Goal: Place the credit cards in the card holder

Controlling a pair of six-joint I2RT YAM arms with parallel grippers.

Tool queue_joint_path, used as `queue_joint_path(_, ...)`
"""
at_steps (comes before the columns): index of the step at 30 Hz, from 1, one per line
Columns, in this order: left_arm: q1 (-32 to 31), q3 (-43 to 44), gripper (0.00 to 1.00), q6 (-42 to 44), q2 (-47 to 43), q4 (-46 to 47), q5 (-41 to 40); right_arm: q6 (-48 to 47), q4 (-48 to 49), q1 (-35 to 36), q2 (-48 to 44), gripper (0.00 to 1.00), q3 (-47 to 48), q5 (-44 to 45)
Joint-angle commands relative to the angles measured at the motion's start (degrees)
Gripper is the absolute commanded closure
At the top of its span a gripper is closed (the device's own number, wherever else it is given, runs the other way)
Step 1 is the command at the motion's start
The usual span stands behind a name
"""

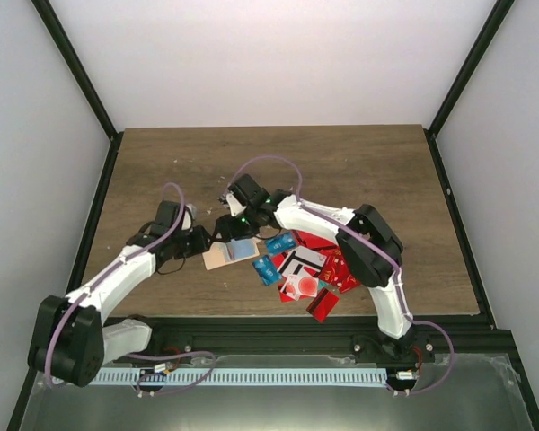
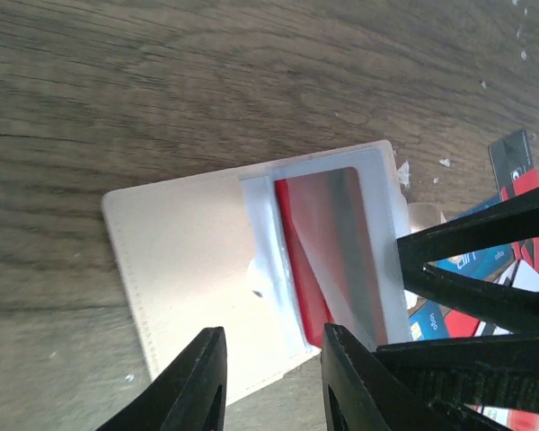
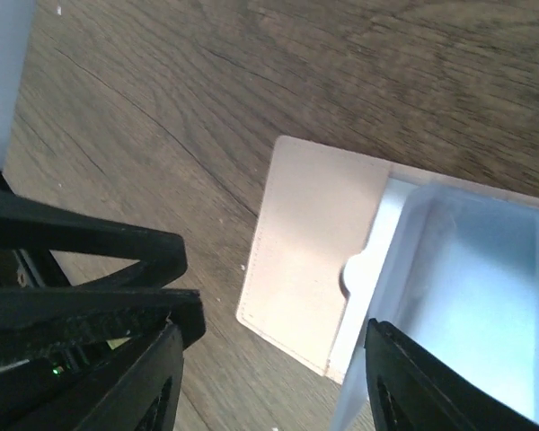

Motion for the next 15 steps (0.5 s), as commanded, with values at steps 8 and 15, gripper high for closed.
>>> queue_joint_path(8,-0.26,-2.2,0.64,-3.95,-14.21,-3.43,-1.84,3.38,4.6,3.02,6.19,0.42,4.42,-8.28)
queue_joint_path(15,-0.15,-2.77,0.63,-5.99,-18.35,-4.21,-2.99,4.75,7.64,3.15,7.81,0.41,4.69,-13.01)
